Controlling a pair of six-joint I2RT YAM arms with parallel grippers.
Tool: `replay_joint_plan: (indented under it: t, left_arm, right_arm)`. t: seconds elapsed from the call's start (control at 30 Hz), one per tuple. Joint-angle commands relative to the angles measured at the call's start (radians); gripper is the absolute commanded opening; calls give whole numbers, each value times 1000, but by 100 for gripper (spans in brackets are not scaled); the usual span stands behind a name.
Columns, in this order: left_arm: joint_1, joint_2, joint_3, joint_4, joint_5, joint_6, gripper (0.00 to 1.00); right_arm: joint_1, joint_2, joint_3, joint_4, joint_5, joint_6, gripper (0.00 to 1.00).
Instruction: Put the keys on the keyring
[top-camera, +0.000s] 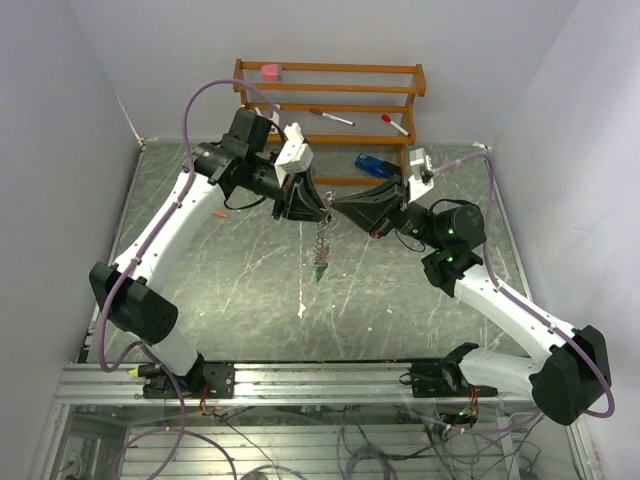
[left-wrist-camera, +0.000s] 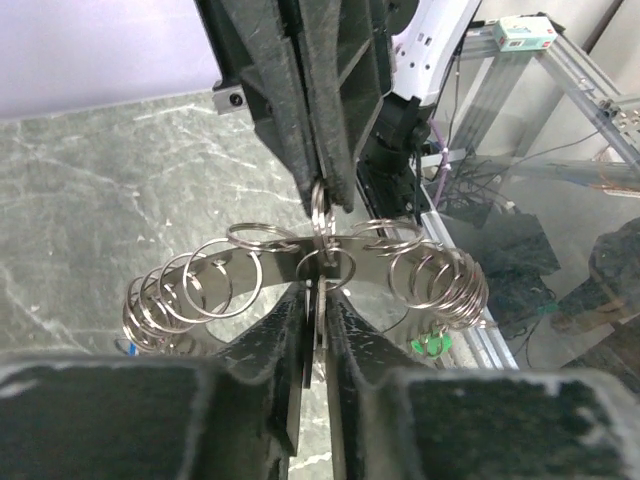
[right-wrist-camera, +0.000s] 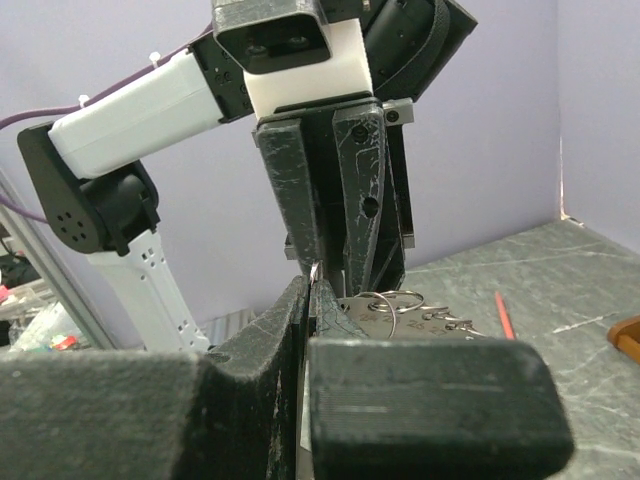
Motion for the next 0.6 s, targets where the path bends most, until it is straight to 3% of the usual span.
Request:
replay_joint_plan:
  t: [0.0,0.07,0.3,0.57]
  left_arm:
    - [-3,-24,34,-40,-71,42,18]
    - [-4,-20,68,-73,-128,68,13]
    - [-3,-18,160,-226,-224,212,12]
    - [-9,-24,169,-283,-223,268,11]
  right_arm:
    - [-13,-6,48,55,-46,35,0]
    - [-15,-10,55,31,-56,27,0]
    - [-26,-22,67,-42,-71,6,0]
    - [-29,-9,83,-74,-68,-7,0]
